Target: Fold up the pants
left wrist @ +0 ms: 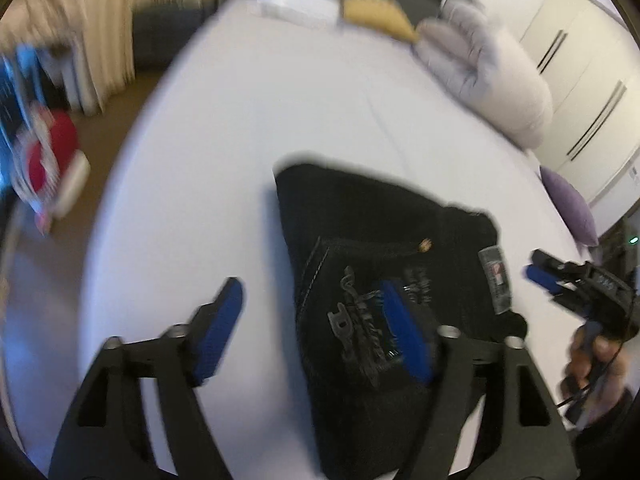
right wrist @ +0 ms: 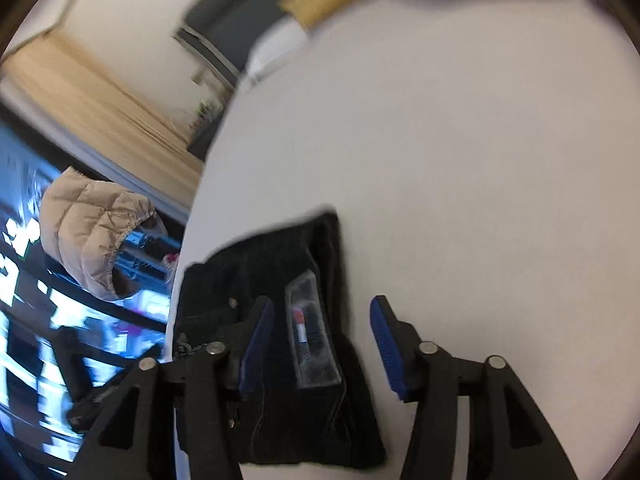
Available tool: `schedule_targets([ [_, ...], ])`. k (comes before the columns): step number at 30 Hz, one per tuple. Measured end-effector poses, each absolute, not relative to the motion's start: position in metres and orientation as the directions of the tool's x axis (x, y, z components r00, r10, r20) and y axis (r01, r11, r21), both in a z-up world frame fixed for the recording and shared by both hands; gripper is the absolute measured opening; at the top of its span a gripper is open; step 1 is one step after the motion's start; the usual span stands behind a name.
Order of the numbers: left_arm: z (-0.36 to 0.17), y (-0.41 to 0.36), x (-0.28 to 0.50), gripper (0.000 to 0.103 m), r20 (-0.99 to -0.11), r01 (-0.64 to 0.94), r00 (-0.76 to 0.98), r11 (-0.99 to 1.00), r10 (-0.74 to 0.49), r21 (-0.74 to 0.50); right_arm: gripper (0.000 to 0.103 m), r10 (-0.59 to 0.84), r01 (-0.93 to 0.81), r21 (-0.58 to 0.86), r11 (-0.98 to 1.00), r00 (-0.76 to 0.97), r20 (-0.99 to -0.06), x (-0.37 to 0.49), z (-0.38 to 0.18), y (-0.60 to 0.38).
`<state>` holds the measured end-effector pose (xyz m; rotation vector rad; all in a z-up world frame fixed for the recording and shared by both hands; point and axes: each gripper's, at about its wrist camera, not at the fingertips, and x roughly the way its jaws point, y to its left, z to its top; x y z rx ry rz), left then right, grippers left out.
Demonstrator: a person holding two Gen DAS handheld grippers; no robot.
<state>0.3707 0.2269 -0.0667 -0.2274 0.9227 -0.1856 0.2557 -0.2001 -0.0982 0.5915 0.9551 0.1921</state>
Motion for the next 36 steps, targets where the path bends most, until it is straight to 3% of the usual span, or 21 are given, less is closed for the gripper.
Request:
schedule_targets([
  [2,-0.028,0.221,0.336,0.091,-0.707,0.074,0.68,0.977,-0.197,-0.201,0.065,0.304,0.039,0.452,0.891,0.687,-0.659,0.227,-0.05,-0.196],
  [4,0.019,0.207,0.289,0.099,-0.607,0.067,0.788,0.995,-0.101,-0.078,0.078,0.226,0.007,0.372,0.928,0.784,-0.579,0.2,-0.008,-0.193],
  [6,0.067,0.191,0.239,0.103,-0.469,0.027,0.883,0.999,-0.009,0.032,0.103,0.135,0.008,0.299,0.954,0.881,-0.454,0.164,0.036,-0.188],
  [11,0.169,0.164,0.152,0.103,-0.189,-0.154,0.965,0.978,0.179,0.138,0.103,-0.06,0.08,0.167,0.983,0.991,-0.121,0.074,0.128,-0.177],
  [17,0.24,0.15,0.056,0.103,0.035,-0.294,0.956,0.941,0.292,0.166,0.103,-0.117,0.103,0.142,0.985,0.988,0.096,-0.01,0.199,-0.178],
  [19,0.254,0.15,0.034,0.103,0.015,-0.372,0.927,0.918,0.374,0.137,0.103,-0.124,0.103,0.146,0.984,0.982,0.143,-0.034,0.214,-0.18],
  [26,0.249,0.151,0.014,0.103,-0.157,-0.349,0.916,0.925,0.37,0.15,0.103,-0.125,0.114,0.069,0.991,0.976,0.181,-0.066,0.24,-0.151],
  [29,0.225,0.15,0.021,0.103,-0.281,-0.294,0.903,0.945,0.323,0.141,0.103,-0.133,0.13,0.039,0.991,0.986,0.098,-0.061,0.234,-0.14],
  [36,0.142,0.144,0.064,0.103,-0.53,-0.168,0.829,0.984,0.177,0.066,0.103,-0.154,0.171,0.035,0.985,0.946,-0.286,-0.02,0.178,-0.127],
])
